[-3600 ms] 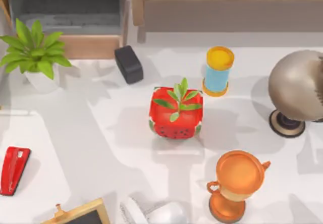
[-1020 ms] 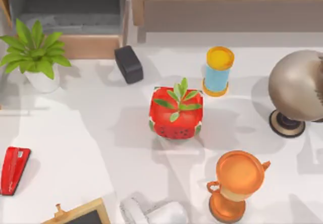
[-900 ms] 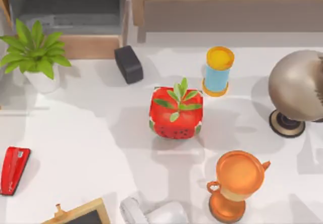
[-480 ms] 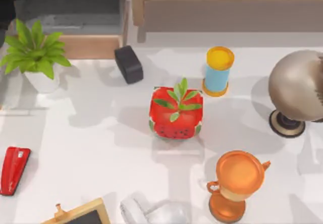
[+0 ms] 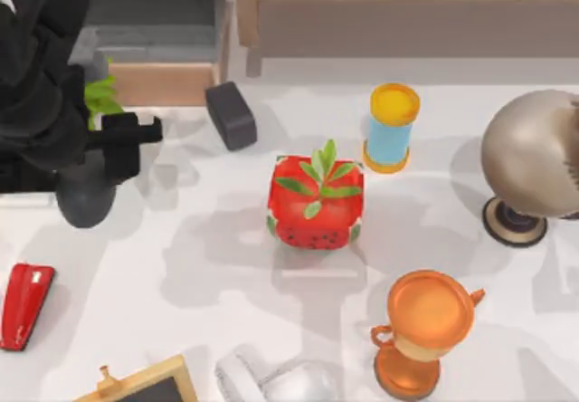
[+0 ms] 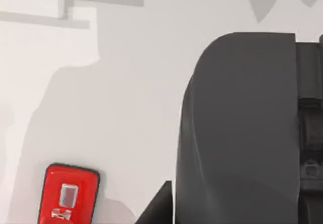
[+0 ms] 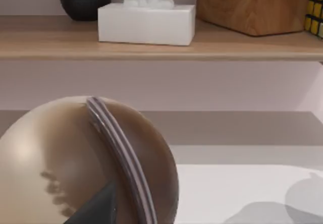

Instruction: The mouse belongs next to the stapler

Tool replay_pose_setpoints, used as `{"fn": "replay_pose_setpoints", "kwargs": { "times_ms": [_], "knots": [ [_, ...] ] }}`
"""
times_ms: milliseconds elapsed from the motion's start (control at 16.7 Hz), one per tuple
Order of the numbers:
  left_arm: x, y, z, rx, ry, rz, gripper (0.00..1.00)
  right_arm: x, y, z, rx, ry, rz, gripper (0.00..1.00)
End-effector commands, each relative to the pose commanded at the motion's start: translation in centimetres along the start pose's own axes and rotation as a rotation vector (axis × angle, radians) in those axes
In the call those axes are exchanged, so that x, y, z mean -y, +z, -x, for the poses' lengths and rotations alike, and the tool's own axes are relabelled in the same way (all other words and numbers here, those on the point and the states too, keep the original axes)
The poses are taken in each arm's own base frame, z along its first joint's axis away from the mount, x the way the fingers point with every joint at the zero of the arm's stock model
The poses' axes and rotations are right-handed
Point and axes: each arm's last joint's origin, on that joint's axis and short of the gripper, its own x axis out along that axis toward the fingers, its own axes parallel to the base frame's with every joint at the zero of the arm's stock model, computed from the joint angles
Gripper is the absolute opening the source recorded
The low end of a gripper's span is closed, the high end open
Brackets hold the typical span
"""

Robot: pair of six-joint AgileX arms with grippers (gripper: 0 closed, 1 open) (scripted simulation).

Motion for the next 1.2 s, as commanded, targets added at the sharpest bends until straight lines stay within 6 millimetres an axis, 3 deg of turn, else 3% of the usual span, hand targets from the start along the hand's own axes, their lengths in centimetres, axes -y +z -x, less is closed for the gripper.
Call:
{"fn": "replay_pose_setpoints", "kwargs": {
  "times_ms": [240,420,1200],
  "knots": [
    [1.5,-4.8,-3.3,-0.102,0.021,-0.063,0.00,0.0,0.0,0.0,0.000,0.000,0.000,1.00],
    [1.7,-6.9,-4.8,-0.151,0.039,-0.090,0.00,0.0,0.0,0.0,0.000,0.000,0.000,1.00],
    [1.8,-6.9,-4.8,-0.137,0.034,-0.090,0.00,0.0,0.0,0.0,0.000,0.000,0.000,1.00]
  ]
}}
